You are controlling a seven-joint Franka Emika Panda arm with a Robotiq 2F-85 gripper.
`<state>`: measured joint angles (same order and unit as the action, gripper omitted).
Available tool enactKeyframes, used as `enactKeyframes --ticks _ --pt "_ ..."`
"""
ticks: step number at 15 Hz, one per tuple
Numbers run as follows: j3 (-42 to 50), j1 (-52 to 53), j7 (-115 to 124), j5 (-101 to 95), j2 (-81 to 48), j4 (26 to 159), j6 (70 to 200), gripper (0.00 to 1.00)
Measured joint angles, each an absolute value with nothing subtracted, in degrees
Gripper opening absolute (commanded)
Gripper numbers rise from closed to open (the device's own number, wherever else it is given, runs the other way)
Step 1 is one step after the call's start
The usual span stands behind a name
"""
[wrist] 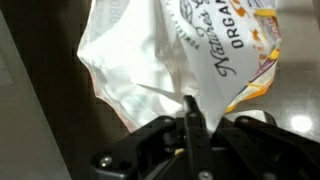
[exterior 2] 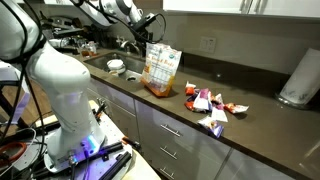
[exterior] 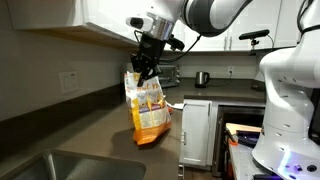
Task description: Turn the plastic packaging around.
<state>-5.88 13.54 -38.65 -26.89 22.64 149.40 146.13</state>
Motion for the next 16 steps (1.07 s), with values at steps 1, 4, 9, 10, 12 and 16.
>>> enactKeyframes --ticks 1,4,9,10,12,16 --pt "-5.87 13.62 -39.37 -26.9 22.56 149.4 146.16 0.39" --pt "-5.44 14.82 -42.55 -24.3 22.87 149.13 144.25 0.57" --pt "-5.45 15.57 -45.2 -21.9 27.0 145.61 129.6 0.91" --pt "-5.42 15.89 -46.48 -20.74 28.16 144.33 124.91 0.96" --pt "-5.35 16.56 -49.33 -18.85 30.51 141.61 116.15 1.0" --pt "-5.03 18.08 -53.05 -12.62 33.89 135.8 99.41 1.0"
